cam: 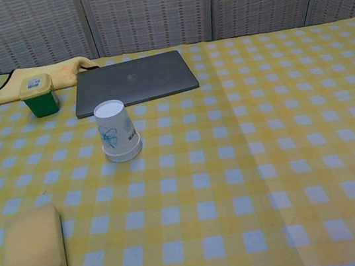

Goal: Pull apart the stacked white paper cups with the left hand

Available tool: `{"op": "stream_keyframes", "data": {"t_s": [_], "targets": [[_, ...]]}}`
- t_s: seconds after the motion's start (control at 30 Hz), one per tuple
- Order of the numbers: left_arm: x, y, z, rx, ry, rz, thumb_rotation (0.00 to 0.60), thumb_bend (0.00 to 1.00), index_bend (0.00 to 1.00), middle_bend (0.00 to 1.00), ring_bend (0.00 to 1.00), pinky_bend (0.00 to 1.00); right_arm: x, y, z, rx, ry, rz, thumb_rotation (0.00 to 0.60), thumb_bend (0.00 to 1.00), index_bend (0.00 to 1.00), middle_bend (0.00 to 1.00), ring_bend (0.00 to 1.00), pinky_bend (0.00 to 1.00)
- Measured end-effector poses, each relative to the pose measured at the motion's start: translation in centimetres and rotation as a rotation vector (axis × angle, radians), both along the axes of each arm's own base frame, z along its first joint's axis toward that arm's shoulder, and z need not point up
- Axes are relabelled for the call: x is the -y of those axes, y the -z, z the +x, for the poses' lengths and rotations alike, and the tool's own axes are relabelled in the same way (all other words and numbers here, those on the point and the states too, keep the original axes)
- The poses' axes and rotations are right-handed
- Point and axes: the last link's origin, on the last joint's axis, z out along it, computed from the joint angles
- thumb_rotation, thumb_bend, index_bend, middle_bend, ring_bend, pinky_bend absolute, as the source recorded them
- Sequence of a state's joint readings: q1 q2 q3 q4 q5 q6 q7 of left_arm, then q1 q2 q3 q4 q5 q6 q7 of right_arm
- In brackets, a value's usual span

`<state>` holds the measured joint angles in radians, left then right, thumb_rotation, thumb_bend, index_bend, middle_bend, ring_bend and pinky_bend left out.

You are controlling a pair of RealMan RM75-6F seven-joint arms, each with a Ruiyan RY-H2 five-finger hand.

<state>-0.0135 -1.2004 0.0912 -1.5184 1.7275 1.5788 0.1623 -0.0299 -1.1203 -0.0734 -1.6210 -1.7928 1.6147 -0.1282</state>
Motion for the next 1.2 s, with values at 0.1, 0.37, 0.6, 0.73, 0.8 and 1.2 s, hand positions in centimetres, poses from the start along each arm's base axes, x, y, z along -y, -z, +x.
{"op": "stream_keyframes", "data": {"t_s": [0.1, 0.37, 0.6, 0.73, 0.8, 1.2], "targets": [[-0.1, 0.1, 0.0, -0.002, -0.002, -0.002, 0.6, 0.3, 0.09, 0.0, 0.0, 0.16, 0.2, 0.0, -0.1, -0.001, 0.007, 0.007, 0.6, 0.19, 0.0, 0.0, 0.0, 0.0], [-1.2, 0.3, 0.6, 0.006, 0.016, -0.03, 0.6, 0.3, 0.09, 0.0, 0.0, 0.16, 0.4, -0.3, -0.3, 0.007, 0.021, -0.006, 0.6, 0.19, 0.0, 0.0, 0.0, 0.0], [-2.9, -1.1, 3.1, -0.003, 0.066, -0.064, 0.6, 0.3, 0.1, 0.0, 0.0, 0.16, -0.1, -0.4, 0.0, 0.01, 0.0, -0.006, 0.6, 0.19, 0.0, 0.0, 0.0, 0.0], [-4.1, -2.0, 5.8, -0.002, 0.11, -0.095, 0.6, 0.3, 0.11, 0.0, 0.0, 0.16, -0.3, -0.2, 0.0, 0.009, -0.008, 0.009, 0.6, 0.19, 0.0, 0.0, 0.0, 0.0], [-4.7, -2.2, 7.0, 0.006, 0.126, -0.125, 0.6, 0.3, 0.12, 0.0, 0.0, 0.16, -0.3, -0.2, 0.0, 0.009, -0.009, 0.013, 0.6, 0.19, 0.0, 0.0, 0.0, 0.0], [-11.0, -1.6, 13.7, -0.035, 0.155, -0.307, 0.6, 0.3, 0.18, 0.0, 0.0, 0.16, 0.2, 0.0, 0.1, 0.012, -0.016, 0.03, 0.6, 0.19, 0.0, 0.0, 0.0, 0.0]]}}
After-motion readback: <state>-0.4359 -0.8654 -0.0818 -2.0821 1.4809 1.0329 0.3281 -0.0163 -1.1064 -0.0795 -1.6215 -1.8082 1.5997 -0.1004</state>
